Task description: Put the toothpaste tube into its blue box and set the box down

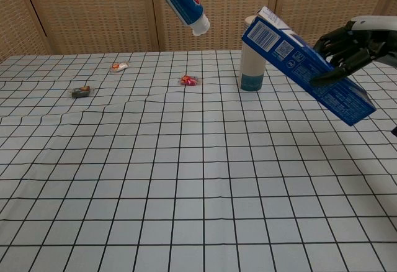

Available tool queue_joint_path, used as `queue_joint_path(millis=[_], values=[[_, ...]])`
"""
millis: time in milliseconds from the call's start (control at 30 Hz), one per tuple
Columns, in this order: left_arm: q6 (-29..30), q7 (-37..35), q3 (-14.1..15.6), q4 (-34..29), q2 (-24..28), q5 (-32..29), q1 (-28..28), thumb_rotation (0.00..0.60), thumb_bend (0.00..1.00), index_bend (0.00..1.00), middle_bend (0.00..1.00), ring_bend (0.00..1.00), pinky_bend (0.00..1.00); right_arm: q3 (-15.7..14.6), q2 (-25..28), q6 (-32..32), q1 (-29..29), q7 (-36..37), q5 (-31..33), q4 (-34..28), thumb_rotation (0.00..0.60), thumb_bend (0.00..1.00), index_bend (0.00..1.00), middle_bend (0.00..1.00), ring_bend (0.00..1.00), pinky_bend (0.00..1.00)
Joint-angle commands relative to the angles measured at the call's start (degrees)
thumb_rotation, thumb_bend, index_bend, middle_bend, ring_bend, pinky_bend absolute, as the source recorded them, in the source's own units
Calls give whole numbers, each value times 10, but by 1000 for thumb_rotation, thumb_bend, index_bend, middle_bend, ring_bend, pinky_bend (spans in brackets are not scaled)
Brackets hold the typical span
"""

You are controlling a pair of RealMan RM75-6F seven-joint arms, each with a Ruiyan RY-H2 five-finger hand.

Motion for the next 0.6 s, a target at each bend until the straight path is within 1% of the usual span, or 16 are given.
queue_joint_path(millis=[33, 233, 367, 600], values=[[1, 3, 1, 1, -2, -1, -2, 600, 620, 890, 551, 540, 509, -3, 0, 1, 1, 2, -2, 6, 600, 235, 765, 586, 645, 671], [3, 2, 4, 5, -8, -5, -4, 600, 620, 890, 551, 540, 509, -7, 3, 1, 2, 13, -8, 8, 600, 235, 766, 586, 645, 671], [6, 2, 1, 3, -15, -1, -11, 600, 619, 890, 551, 540, 509, -14, 1, 4, 3, 17, -18, 7, 600, 235, 766, 587, 645, 671], [11, -5, -5, 4, -29, -6, -18, 600, 618, 890, 551, 540, 509, -17, 3, -1, 2, 41, -23, 0, 600, 235, 768, 589, 647, 671]])
